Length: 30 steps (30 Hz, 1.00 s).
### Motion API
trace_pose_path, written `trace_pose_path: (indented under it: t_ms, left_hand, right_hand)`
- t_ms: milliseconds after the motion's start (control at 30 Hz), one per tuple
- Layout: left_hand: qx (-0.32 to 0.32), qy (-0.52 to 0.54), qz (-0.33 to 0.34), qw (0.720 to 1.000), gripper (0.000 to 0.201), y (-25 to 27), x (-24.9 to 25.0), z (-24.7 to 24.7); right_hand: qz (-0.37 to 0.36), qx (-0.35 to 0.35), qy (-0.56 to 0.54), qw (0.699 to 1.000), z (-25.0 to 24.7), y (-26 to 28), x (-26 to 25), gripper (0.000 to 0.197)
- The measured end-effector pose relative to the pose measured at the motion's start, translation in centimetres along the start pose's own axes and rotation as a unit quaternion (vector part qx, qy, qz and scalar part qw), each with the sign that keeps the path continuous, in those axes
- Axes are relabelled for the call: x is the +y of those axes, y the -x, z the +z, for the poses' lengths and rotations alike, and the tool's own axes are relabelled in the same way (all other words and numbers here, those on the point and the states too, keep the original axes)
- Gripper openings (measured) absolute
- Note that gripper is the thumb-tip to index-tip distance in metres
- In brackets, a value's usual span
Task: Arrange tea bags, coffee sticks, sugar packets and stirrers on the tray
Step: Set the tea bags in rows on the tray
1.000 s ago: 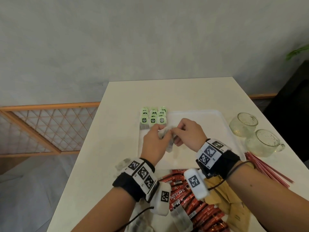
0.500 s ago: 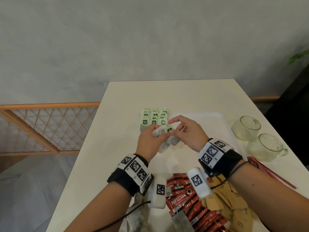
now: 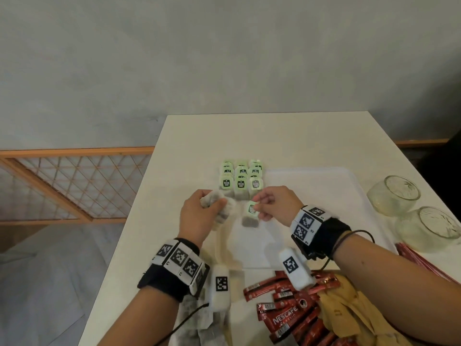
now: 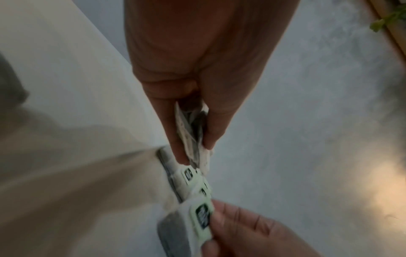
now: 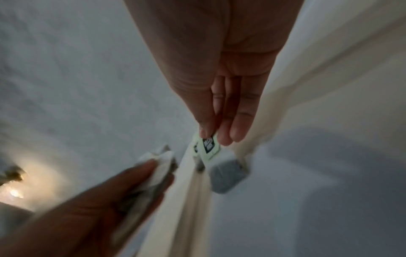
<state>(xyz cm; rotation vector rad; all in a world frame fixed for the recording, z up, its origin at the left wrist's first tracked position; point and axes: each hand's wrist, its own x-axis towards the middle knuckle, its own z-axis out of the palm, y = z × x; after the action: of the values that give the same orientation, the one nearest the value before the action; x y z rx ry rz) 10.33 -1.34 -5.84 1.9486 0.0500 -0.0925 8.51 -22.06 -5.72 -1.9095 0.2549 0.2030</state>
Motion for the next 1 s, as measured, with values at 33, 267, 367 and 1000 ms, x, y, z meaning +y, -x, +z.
trace_pose_path:
  t_ms: [33,267,367,1000]
  left_hand:
    - [0.007,0.009,-0.005,1.000,0.021,-0.4,-0.1,-0.6]
    - [0.059,0.040,-0.023,0.997,0.018,-3.2,-0.8,-2.9]
    - [0.060,0.060,-0.042,0.996,0.024,-3.7,-1.2,-3.2]
    - [-0.059,0.182,-0.095,0.977,0.024,-0.9,1.0,-1.4]
  right_hand:
    - [0.007,0.003,0.011,1.000,0.2,-0.5,0.1,0.015]
    - [-0.066,0.016,0.119,0.991,2.5,-3.5,-1.9,0.005]
    - [-0.073,0.021,0.106,0.991,3.6,-4.6,-2.6,0.003]
    - [-0.098,0.012,-0.019,0.995,2.6,-2.5,-3.0,0.018]
